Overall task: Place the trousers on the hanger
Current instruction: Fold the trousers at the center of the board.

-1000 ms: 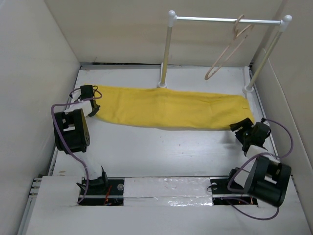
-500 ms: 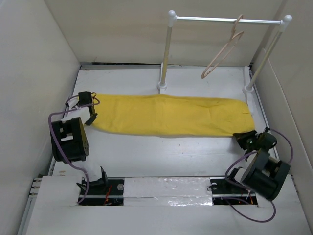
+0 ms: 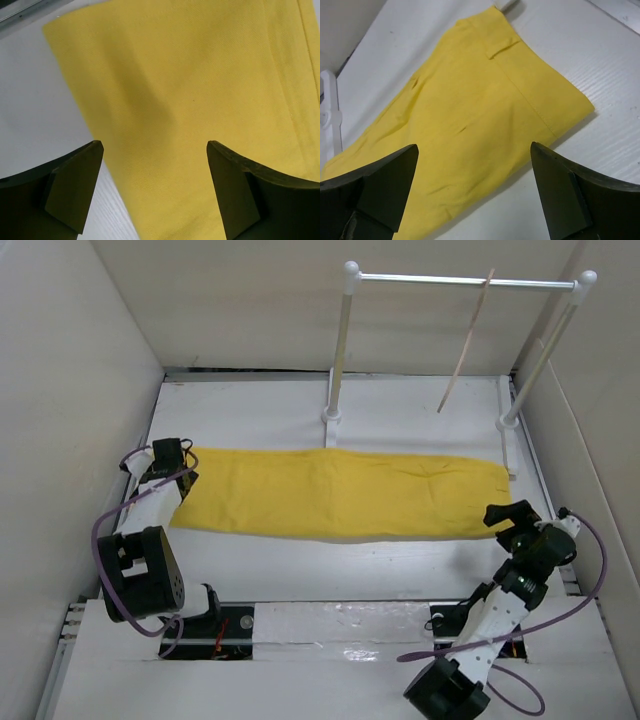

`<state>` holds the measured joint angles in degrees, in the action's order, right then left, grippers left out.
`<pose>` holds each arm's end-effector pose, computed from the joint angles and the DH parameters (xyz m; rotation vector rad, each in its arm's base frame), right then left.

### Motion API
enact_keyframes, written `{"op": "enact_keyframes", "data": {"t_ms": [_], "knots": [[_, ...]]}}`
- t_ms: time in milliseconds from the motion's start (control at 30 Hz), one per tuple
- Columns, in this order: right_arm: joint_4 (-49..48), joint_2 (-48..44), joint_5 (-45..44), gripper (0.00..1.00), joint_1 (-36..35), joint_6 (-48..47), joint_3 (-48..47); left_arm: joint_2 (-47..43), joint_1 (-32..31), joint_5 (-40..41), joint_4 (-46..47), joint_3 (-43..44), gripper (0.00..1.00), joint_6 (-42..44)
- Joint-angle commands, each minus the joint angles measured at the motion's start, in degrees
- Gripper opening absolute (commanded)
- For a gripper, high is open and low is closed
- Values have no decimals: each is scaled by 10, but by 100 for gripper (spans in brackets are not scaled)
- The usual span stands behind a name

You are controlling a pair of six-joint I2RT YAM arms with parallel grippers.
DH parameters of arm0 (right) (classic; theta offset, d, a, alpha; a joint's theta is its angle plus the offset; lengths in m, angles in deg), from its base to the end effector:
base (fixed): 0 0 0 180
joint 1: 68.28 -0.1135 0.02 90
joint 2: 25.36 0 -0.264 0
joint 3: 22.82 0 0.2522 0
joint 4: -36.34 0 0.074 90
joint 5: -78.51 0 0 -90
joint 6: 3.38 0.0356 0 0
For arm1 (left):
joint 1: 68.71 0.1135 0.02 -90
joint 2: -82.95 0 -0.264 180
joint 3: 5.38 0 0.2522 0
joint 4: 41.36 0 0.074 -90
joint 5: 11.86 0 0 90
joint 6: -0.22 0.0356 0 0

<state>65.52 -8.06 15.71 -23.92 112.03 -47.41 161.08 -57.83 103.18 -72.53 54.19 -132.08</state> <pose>0.0944 -0.0696 0.1846 0.8279 1.7280 0.2408 0.2657 0.0664 0.2105 -1.2188 2.0090 0.2681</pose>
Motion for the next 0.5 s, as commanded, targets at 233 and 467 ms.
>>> {"op": "enact_keyframes", "data": {"t_ms": [233, 467], "knots": [[-179, 337, -10, 100, 40, 5, -13, -121, -154, -140, 168, 31, 8, 59], [-286, 421, 13, 89, 47, 45, -11, -107, -434, -72, 221, 39, 0, 49]]}}
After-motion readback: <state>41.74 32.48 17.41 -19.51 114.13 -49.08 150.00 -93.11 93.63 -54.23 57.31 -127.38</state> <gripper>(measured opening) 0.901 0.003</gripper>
